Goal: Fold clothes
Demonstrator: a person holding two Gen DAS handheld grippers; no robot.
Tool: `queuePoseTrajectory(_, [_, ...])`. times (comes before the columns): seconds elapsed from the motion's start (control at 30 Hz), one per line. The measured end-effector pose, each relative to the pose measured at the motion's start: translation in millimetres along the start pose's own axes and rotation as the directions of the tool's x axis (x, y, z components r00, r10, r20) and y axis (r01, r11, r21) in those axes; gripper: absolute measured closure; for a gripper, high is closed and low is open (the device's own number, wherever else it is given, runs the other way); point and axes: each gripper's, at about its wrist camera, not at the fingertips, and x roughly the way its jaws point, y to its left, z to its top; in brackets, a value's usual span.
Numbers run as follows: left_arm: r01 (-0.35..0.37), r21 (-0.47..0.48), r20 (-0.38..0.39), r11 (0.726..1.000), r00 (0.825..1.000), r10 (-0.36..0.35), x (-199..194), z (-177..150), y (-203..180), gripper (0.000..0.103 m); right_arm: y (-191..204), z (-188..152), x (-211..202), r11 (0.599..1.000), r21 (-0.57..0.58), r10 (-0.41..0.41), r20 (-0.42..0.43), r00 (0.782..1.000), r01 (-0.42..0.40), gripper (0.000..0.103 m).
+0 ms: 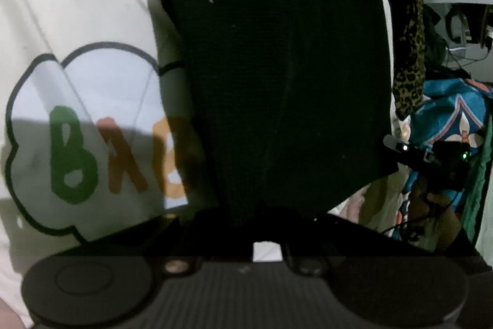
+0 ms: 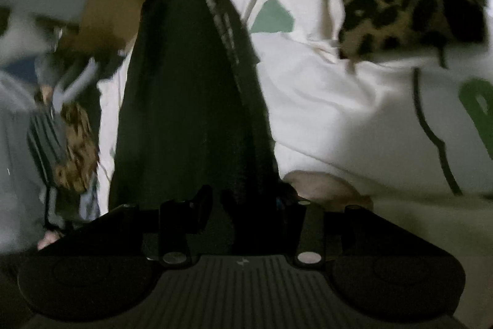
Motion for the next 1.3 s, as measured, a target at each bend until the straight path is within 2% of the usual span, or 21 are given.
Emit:
queuePoseTrajectory(0.07, [-0.004,0.002,-0.002,1.0,1.0,0.004,0,0,-2,0.097,5,3,0,0.999,-0.046,-0.022,-0.028,0.999,0.02,0.059])
queuePoseTrajectory(0.13, [-0.008,0.003,-0.002,1.0,1.0,0.008,-1,0,-4,0.097,10,6,0,0.997,-0.071,-0.041,-0.048,0.998,0.037,0.067])
queuePoseTrajectory(0.3, [-0.01,0.005,0.0,1.0,1.0,0.01,0,0,-6,0.096,20,12,3,0.988,-0.138,-0.084,-0.096,0.992,0.07,0.068])
queuePoseTrajectory(0.33, [-0.012,0.006,0.0,1.0,1.0,0.012,0,1,-6,0.096,22,13,4,0.985,-0.153,-0.093,-0.104,0.99,0.076,0.072])
queuePoseTrajectory(0.4, [-0.012,0.012,0.003,1.0,1.0,0.012,1,0,-7,0.096,21,15,5,0.983,-0.161,-0.113,-0.121,0.986,0.092,0.091])
queuePoseTrajectory(0.5, [-0.009,0.018,0.009,1.0,1.0,0.009,1,-2,-10,0.095,17,16,2,0.984,-0.132,-0.135,-0.14,0.981,0.117,0.099])
queuePoseTrajectory(0.63, [0.003,0.018,0.021,1.0,1.0,-0.004,0,-6,-10,0.095,17,17,0,0.986,-0.093,-0.149,-0.147,0.978,0.136,0.1])
queuePoseTrajectory(0.83, [0.022,0.037,0.036,0.999,0.999,-0.023,2,-3,3,0.091,3,17,-8,0.993,-0.042,-0.117,-0.148,0.982,0.112,0.1])
queuePoseTrajectory(1.03, [0.067,0.012,0.056,0.998,0.996,-0.067,3,-4,13,0.09,-3,16,-6,0.994,-0.018,-0.108,-0.149,0.983,0.106,0.1])
queuePoseTrajectory(1.1, [0.073,-0.001,0.061,0.997,0.996,-0.073,4,-6,11,0.095,-3,15,-7,0.995,-0.013,-0.104,-0.149,0.983,0.104,0.101])
queuePoseTrajectory(1.3, [0.112,-0.028,0.076,0.993,0.991,-0.109,-5,-14,1,0.098,-2,11,-20,0.997,0.035,-0.059,-0.144,0.988,0.064,0.101])
